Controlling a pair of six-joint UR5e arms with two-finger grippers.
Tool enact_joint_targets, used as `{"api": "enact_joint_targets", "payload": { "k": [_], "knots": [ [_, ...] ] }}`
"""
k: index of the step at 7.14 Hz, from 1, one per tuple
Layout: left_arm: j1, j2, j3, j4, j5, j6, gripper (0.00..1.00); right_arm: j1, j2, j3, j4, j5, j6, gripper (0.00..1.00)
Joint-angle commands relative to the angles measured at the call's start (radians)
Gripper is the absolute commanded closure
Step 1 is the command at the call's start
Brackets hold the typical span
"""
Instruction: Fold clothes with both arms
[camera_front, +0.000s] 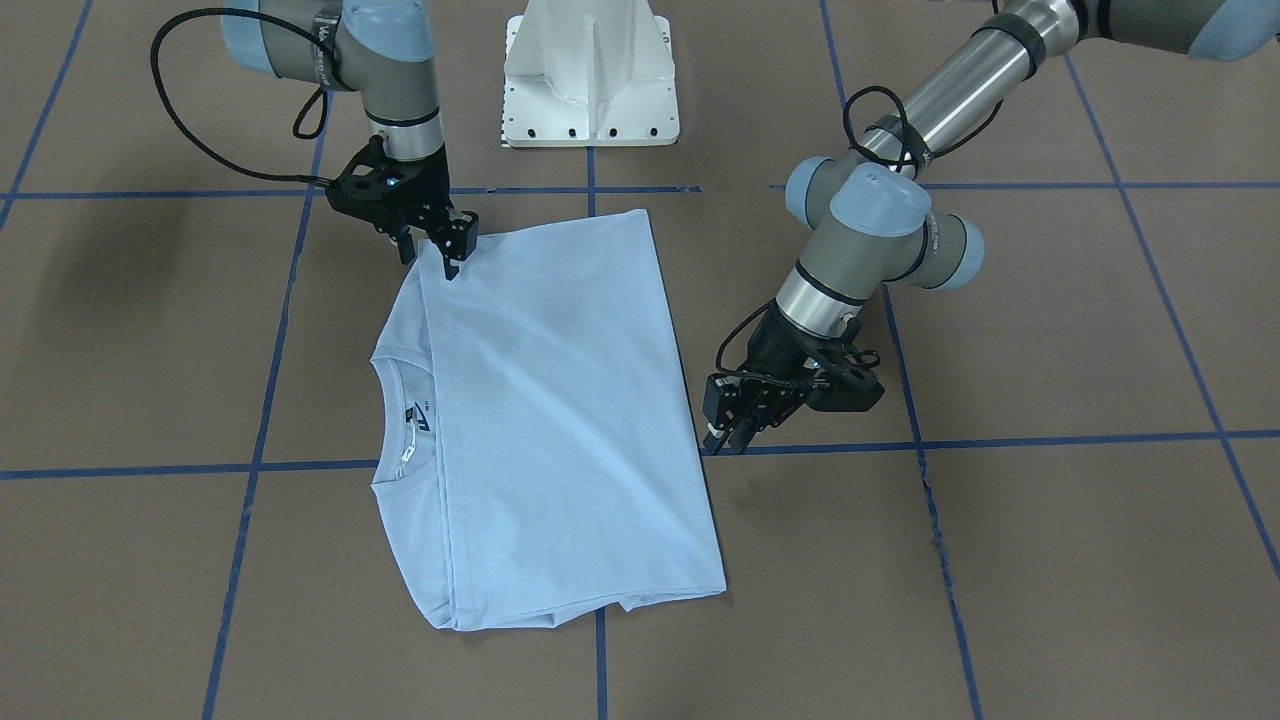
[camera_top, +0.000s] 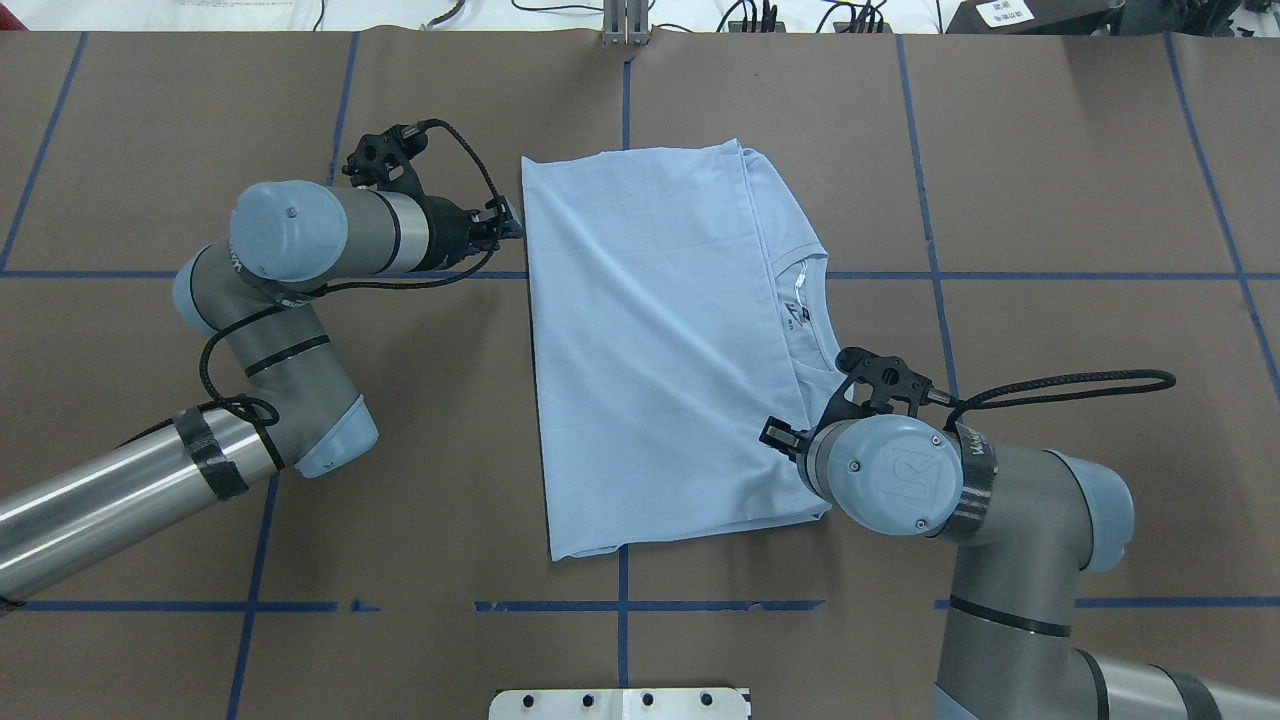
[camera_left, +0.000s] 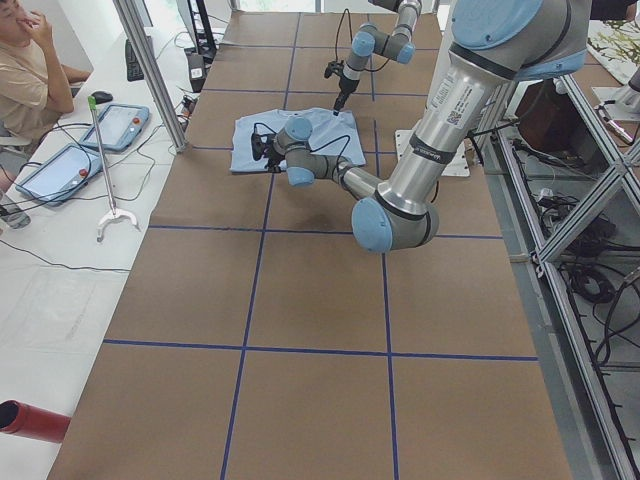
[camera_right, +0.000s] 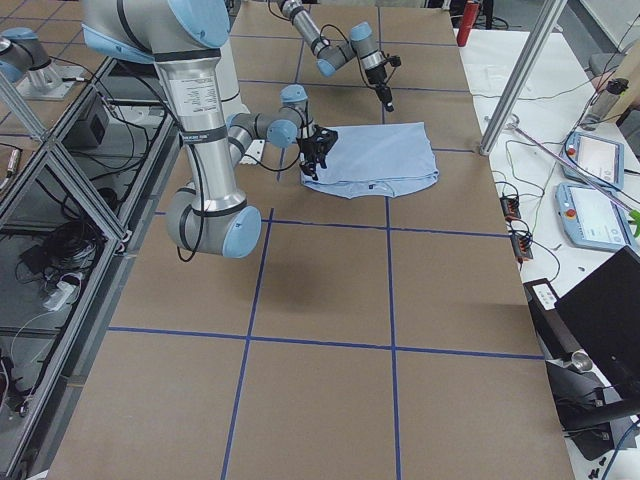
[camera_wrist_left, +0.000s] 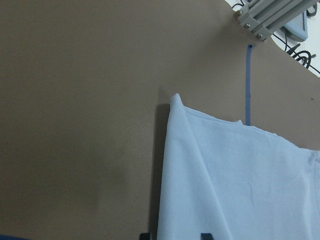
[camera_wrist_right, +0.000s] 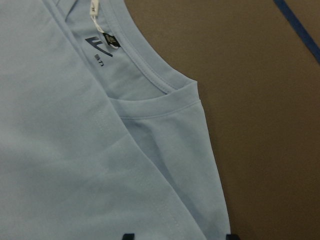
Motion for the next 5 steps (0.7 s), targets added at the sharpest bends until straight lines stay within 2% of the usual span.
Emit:
{"api": "enact_joint_targets", "payload": {
  "k": [1,3,4,5],
  "knots": [
    [0.001,0.000,-0.014,0.001,0.001,0.001,0.56,-0.009,-0.023,-0.003,0.000,0.001,0.074,0.32],
    [0.001,0.000,-0.015,0.001,0.001,0.001,0.56,-0.036,-0.034,-0.011,0.000,0.001,0.105,0.34],
    [0.001,-0.002,-0.015,0.001,0.001,0.001,0.56,-0.037,-0.033,-0.012,0.000,0.001,0.105,0.38],
    [0.001,-0.002,-0.015,0.001,0.001,0.001,0.56,-0.037,-0.025,-0.011,0.000,0.006,0.103,0.52]
  ]
}}
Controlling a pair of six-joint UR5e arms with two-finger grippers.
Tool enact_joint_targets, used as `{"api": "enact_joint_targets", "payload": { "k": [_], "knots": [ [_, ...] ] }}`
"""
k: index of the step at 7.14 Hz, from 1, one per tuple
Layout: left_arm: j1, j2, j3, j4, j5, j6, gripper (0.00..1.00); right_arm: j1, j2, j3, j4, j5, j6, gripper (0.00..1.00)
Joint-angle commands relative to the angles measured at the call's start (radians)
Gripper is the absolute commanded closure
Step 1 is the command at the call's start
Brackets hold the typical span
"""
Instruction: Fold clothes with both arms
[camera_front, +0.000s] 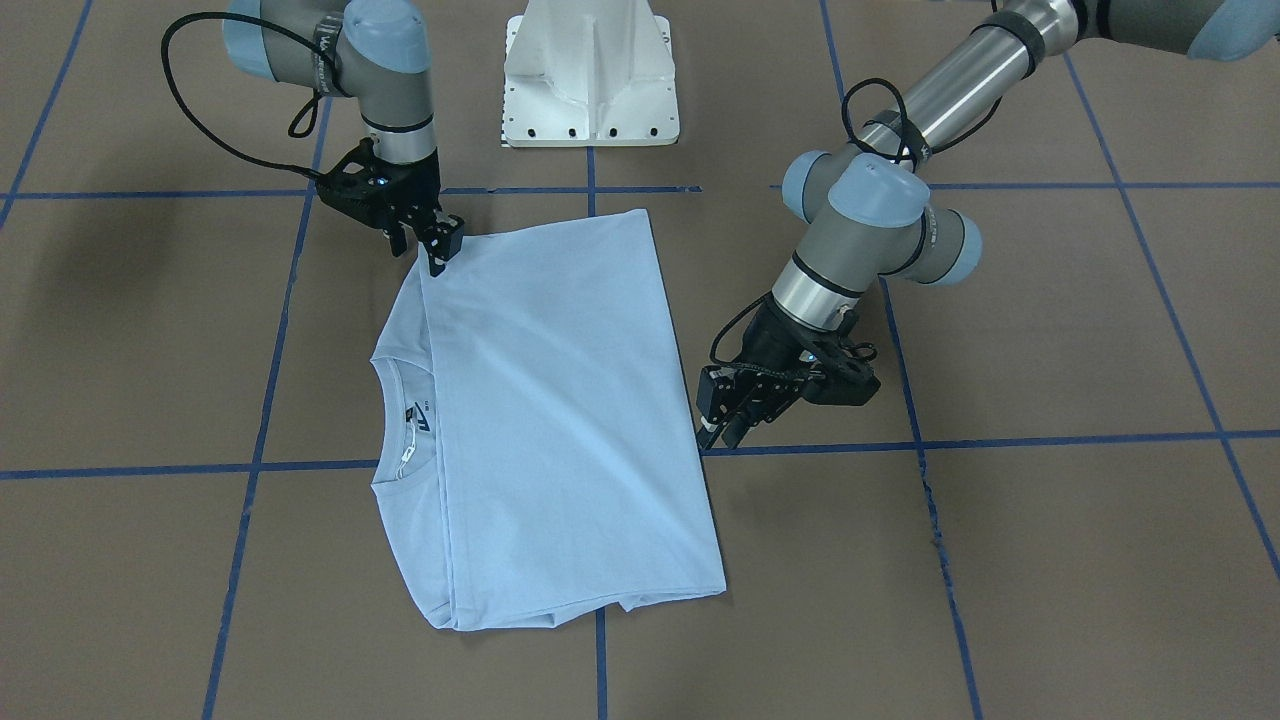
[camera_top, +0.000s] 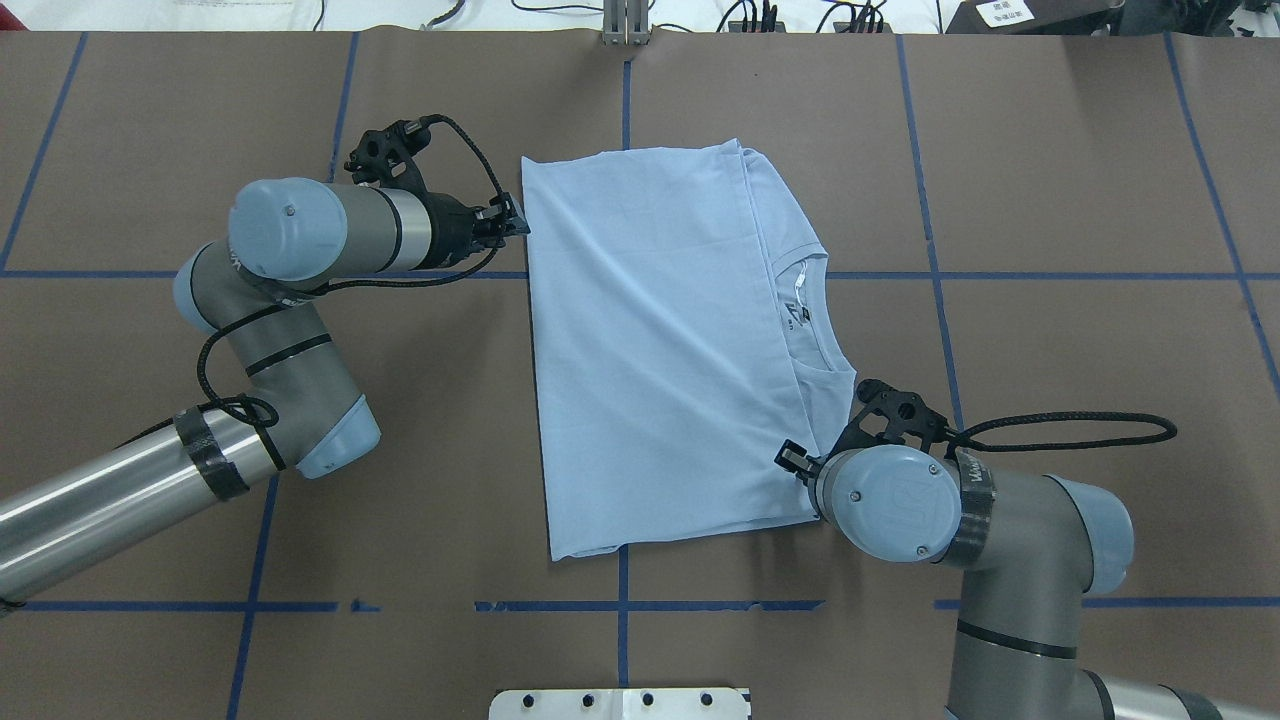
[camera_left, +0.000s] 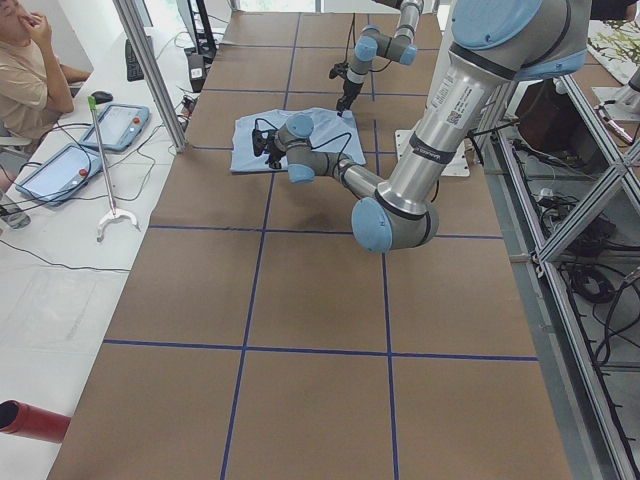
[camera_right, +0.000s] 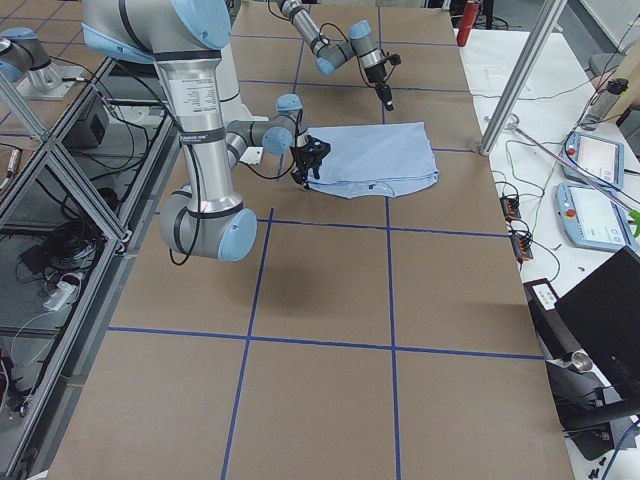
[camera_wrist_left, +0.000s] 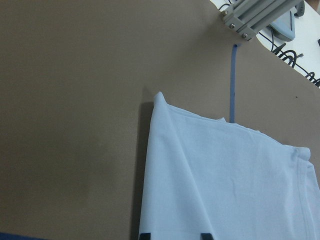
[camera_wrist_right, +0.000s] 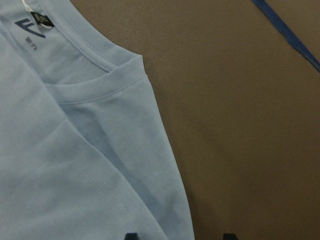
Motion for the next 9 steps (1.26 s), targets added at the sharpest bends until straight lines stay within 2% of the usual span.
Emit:
{"api": "enact_joint_targets", "payload": {
  "k": [1,9],
  "knots": [
    [0.000,-0.004,0.000,0.000,0.000,-0.003,0.56,-0.003,0.002,-0.011,0.000,0.002,-0.001,0.55],
    [0.000,0.001,-0.009,0.000,0.000,-0.005,0.56,-0.008,-0.004,-0.014,0.000,-0.001,0.000,0.51]
  ]
}}
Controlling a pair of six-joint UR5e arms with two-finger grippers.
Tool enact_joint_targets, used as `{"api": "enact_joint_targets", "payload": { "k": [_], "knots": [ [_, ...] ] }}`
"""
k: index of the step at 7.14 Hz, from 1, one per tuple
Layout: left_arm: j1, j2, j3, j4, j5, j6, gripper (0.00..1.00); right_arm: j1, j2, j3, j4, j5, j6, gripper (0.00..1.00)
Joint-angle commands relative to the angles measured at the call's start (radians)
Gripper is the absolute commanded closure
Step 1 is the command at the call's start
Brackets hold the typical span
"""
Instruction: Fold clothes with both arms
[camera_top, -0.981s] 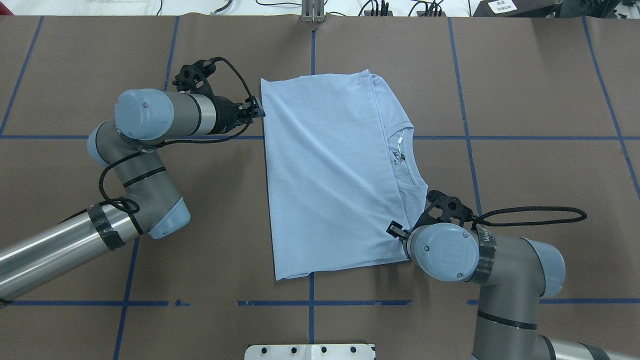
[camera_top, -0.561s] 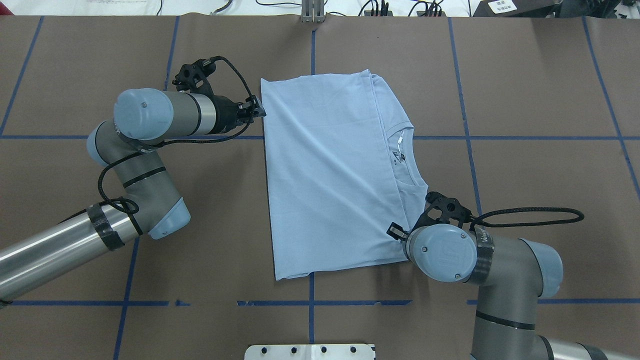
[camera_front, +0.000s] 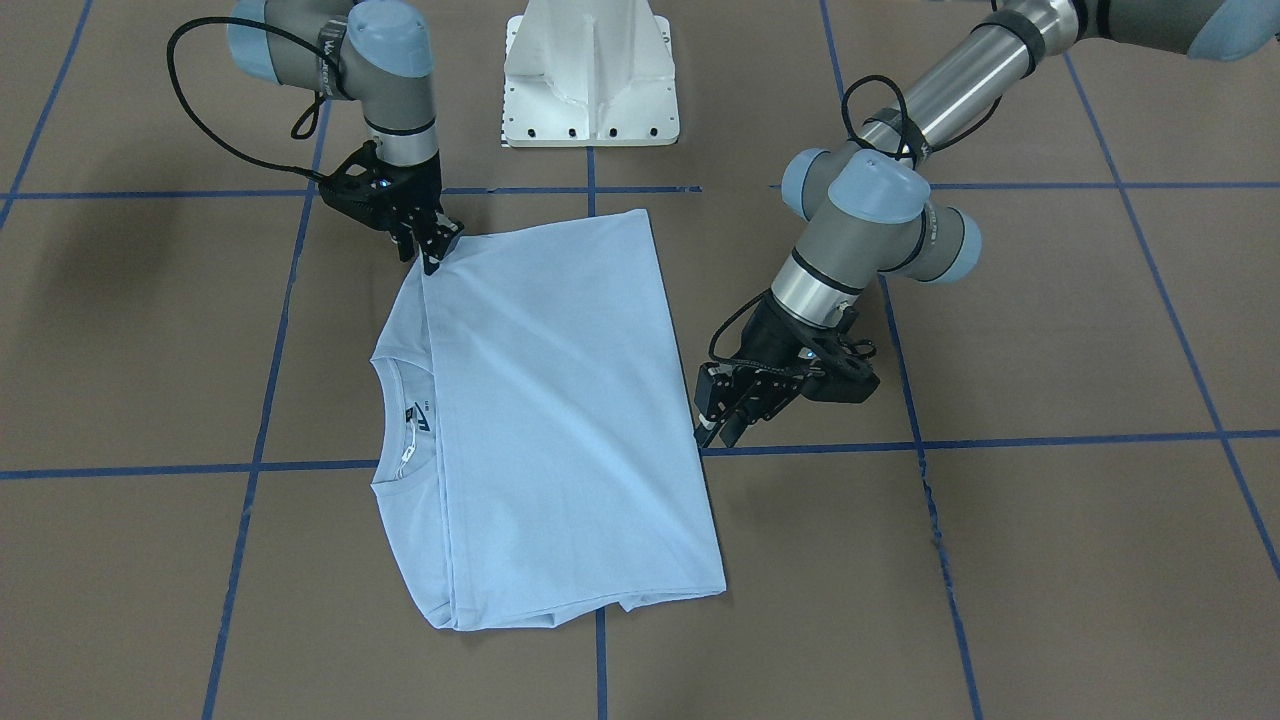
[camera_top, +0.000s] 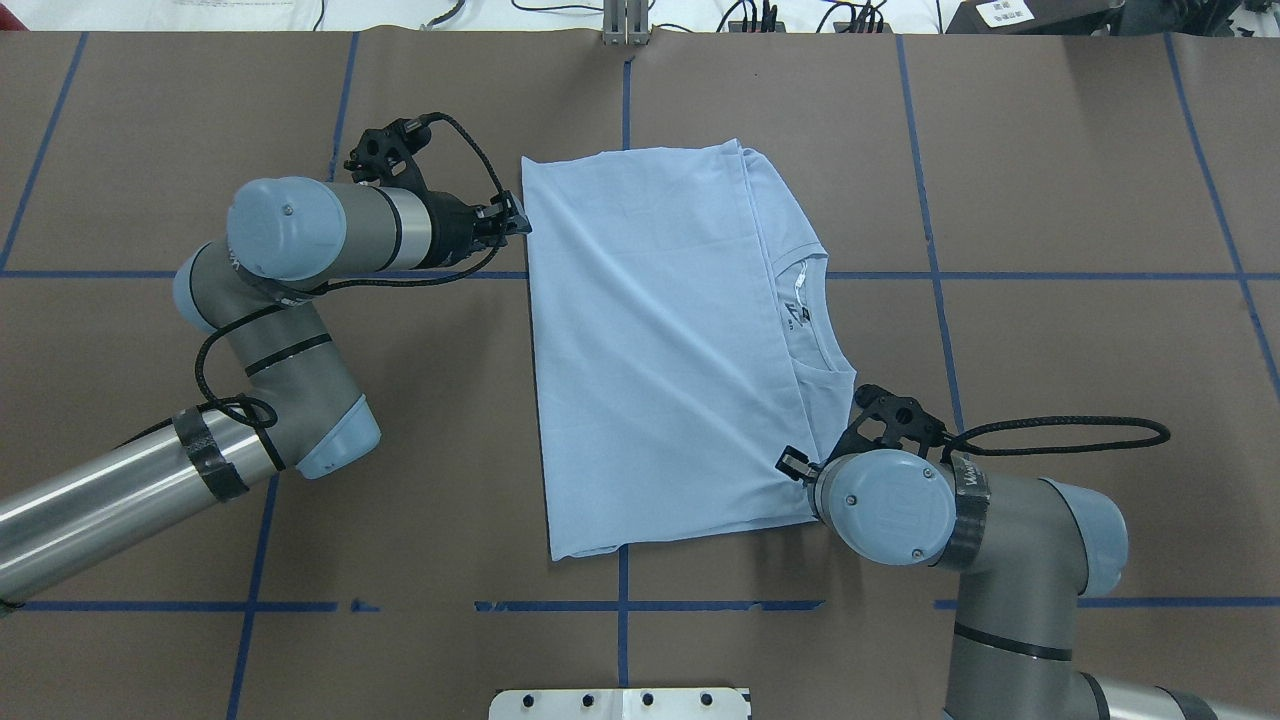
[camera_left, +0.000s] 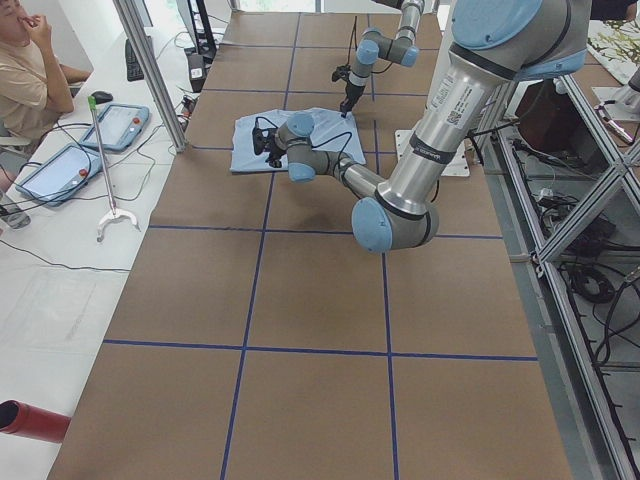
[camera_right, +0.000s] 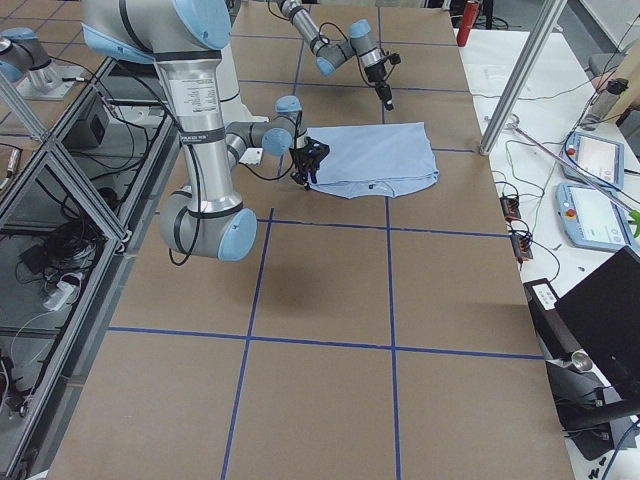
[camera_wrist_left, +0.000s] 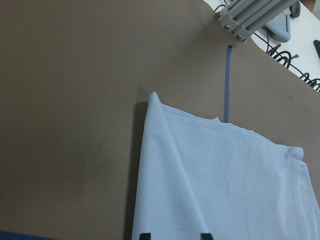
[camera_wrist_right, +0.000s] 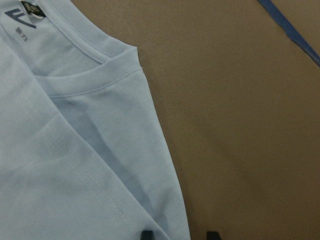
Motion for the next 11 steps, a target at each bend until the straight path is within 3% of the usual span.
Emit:
{"api": "enact_joint_targets", "payload": {
  "k": [1,2,3,8,9,11],
  "knots": [
    [0.000,0.000,0.000,0.000,0.000,0.000,0.56,-0.005,-0.004,-0.005,0.000,-0.003,0.001,0.48],
    [0.000,-0.001,0.000,0.000,0.000,0.000,0.56,-0.006,-0.002,-0.006,0.000,-0.001,0.003,0.57],
    [0.000,0.000,0.000,0.000,0.000,0.000,0.56,-0.006,-0.002,-0.006,0.000,0.004,0.000,0.98],
    [0.002,0.000,-0.017,0.000,-0.002,0.000,0.56,-0.003,0.009,0.059,-0.012,0.028,-0.008,1.00],
    [0.012,0.009,-0.052,0.002,-0.002,-0.008,0.56,-0.005,0.005,0.066,-0.012,0.036,-0.007,1.00],
    [0.105,0.130,-0.233,0.017,-0.005,-0.168,0.56,-0.003,0.001,0.076,-0.012,0.036,-0.007,1.00]
  ]
}}
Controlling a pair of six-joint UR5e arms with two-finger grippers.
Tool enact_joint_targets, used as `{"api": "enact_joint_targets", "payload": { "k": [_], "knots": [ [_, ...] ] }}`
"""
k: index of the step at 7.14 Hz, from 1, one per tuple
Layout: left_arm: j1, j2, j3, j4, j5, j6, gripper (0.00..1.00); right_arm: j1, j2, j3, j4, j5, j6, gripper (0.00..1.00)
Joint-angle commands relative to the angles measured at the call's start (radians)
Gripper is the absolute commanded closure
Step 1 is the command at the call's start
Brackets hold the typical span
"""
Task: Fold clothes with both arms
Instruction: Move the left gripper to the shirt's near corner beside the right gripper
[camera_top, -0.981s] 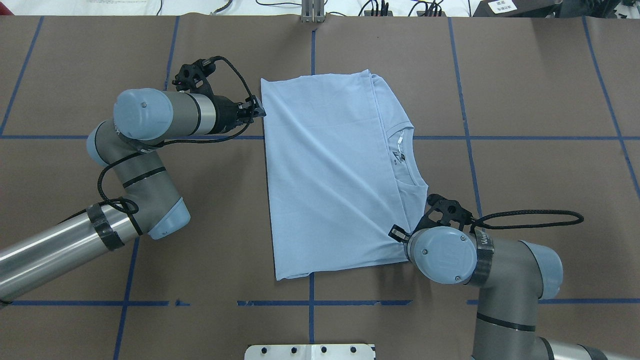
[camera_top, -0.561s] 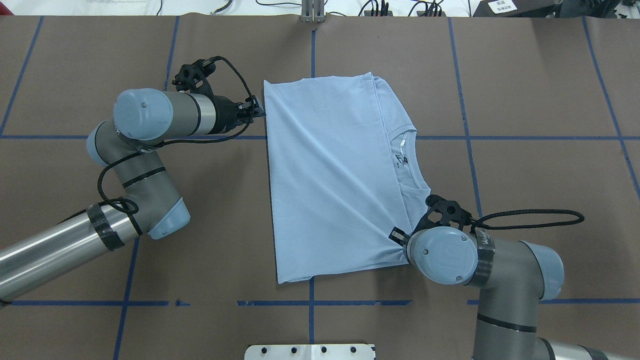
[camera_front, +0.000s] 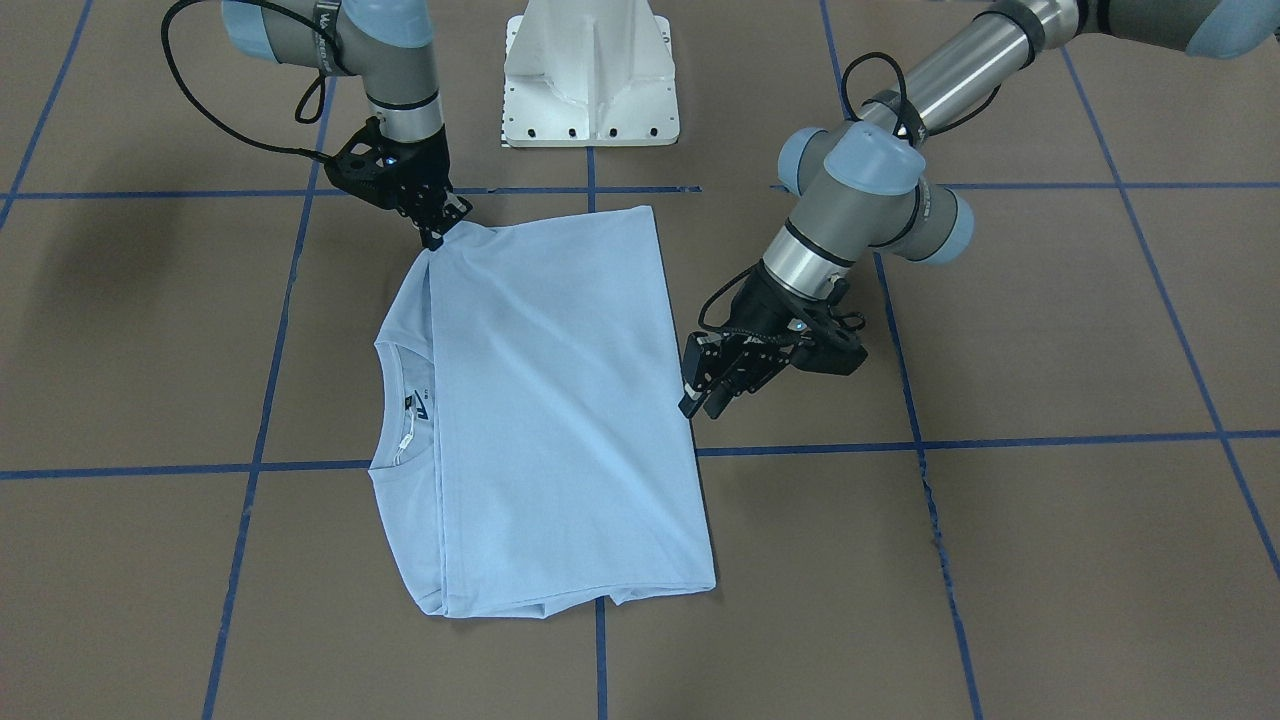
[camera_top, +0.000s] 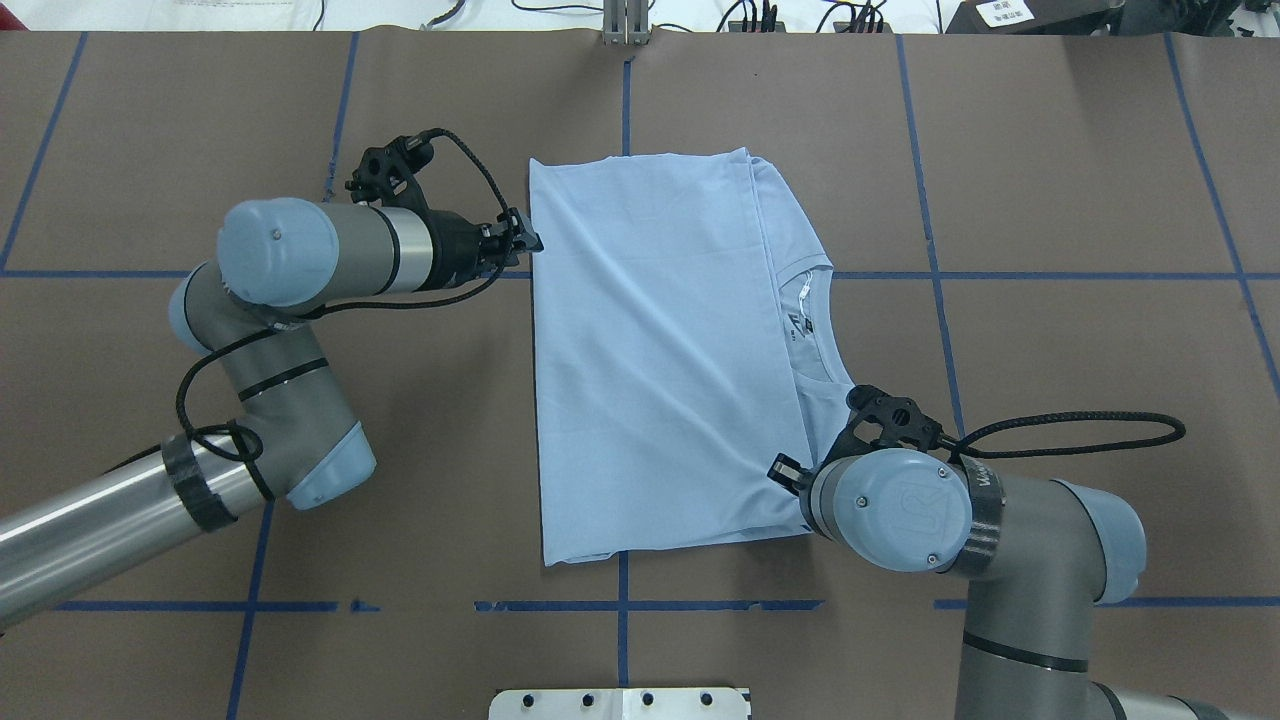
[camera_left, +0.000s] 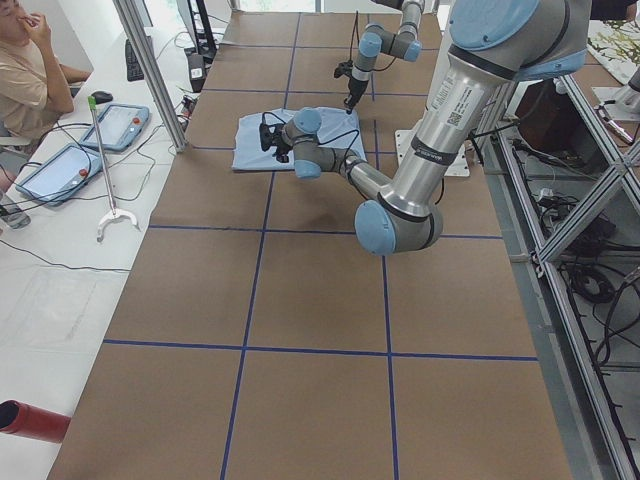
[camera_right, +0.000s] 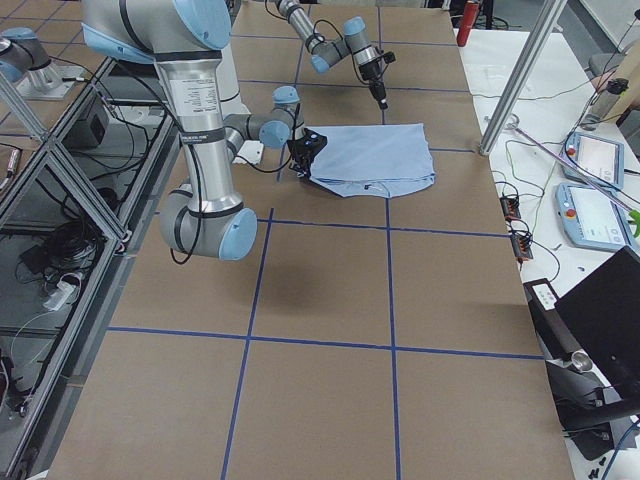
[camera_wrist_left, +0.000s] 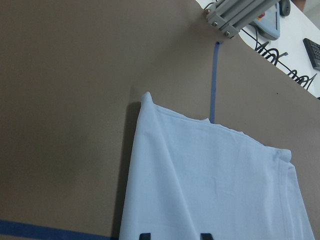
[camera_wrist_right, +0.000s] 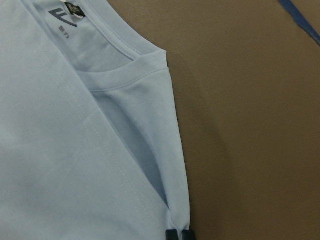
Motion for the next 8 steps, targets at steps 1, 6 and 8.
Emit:
{"api": "enact_joint_targets", "payload": {
  "k": [1,6,8],
  "knots": [
    [0.101,0.145,-0.211,0.020,0.000,-0.166,0.56,0.003,-0.011,0.031,0.000,0.004,-0.001,1.00],
    [0.395,0.238,-0.396,0.323,0.126,-0.372,0.54,-0.023,0.003,0.028,-0.002,0.000,0.006,1.00],
    [0.443,0.238,-0.385,0.334,0.135,-0.387,0.53,-0.025,0.004,0.028,-0.002,0.000,0.005,1.00]
  ]
}}
